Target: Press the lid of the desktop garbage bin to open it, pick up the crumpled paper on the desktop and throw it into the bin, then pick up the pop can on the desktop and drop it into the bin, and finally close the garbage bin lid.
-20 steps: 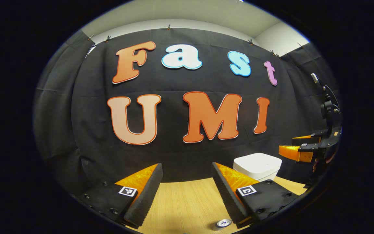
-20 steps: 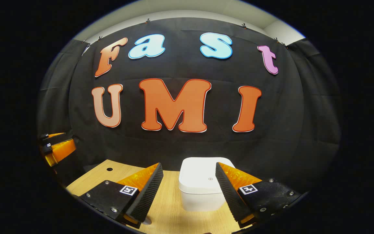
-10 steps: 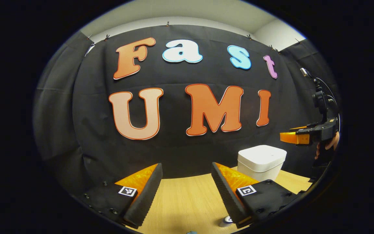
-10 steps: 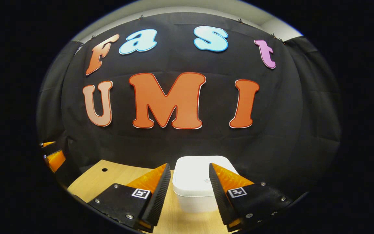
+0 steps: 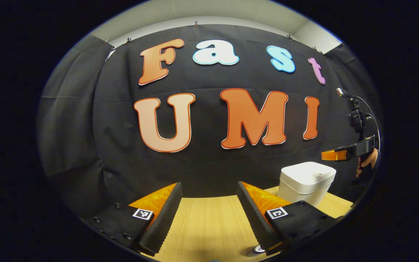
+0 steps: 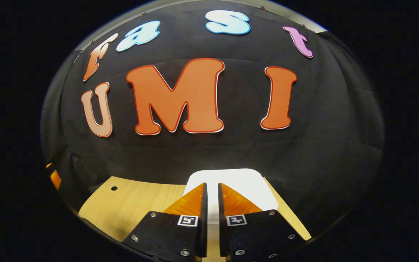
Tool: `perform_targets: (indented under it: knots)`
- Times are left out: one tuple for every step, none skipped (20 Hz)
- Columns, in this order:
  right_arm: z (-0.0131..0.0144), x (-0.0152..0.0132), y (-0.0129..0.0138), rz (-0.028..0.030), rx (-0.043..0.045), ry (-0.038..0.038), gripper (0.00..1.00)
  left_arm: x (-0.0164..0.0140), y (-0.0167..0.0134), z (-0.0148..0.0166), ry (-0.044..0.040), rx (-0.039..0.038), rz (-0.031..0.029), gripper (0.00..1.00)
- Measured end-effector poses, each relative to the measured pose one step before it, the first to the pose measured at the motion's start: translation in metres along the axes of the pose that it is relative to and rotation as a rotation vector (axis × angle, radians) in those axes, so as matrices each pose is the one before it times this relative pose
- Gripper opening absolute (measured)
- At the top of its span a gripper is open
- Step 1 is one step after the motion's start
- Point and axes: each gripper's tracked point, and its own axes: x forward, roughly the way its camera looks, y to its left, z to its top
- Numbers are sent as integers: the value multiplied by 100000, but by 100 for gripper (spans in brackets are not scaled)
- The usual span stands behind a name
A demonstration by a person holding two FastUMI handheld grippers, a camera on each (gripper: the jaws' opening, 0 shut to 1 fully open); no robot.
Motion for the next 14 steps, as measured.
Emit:
perform_targets:
  knots:
    - [-483,598,-540,-1586,443,1396,10,87,104,-205,852,28,1004,97]
    - [-527,482,-194,496,1211,1606,2,111,223,-313,847,13,1014,97]
    - [-359,541,-7,933,1403,1553,1,53,157,-98,1091,43,990,97]
    - [-300,334,-224,-541,310,885,1,68,107,-275,814,9,825,97]
    - [-361,464,-484,-1098,-354,957,1,-49,73,-166,593,144,576,97]
    - [-313,398,-306,-457,-277,1171,1,106,7,-189,640,125,523,97]
    - [-288,239,-100,-297,-122,1218,1,79,-9,-38,404,104,368,97]
    - [-333,342,-99,-192,-101,1203,1,46,-62,-38,403,57,80,97]
    - [-270,218,-78,152,-8,993,1,52,-138,10,448,134,37,97]
    - [-379,321,-38,315,-62,882,1,40,-170,-165,461,261,65,97]
    - [-230,145,-129,121,-189,905,1,-45,-149,-33,398,193,-7,97]
    - [-332,120,-79,463,-136,984,1,-19,-184,-47,250,168,-26,97]
    - [-371,44,-99,195,-275,852,1,-179,4,-164,241,225,237,97]
    - [-413,-30,-129,142,-442,835,1,-23,-116,27,111,118,306,97]
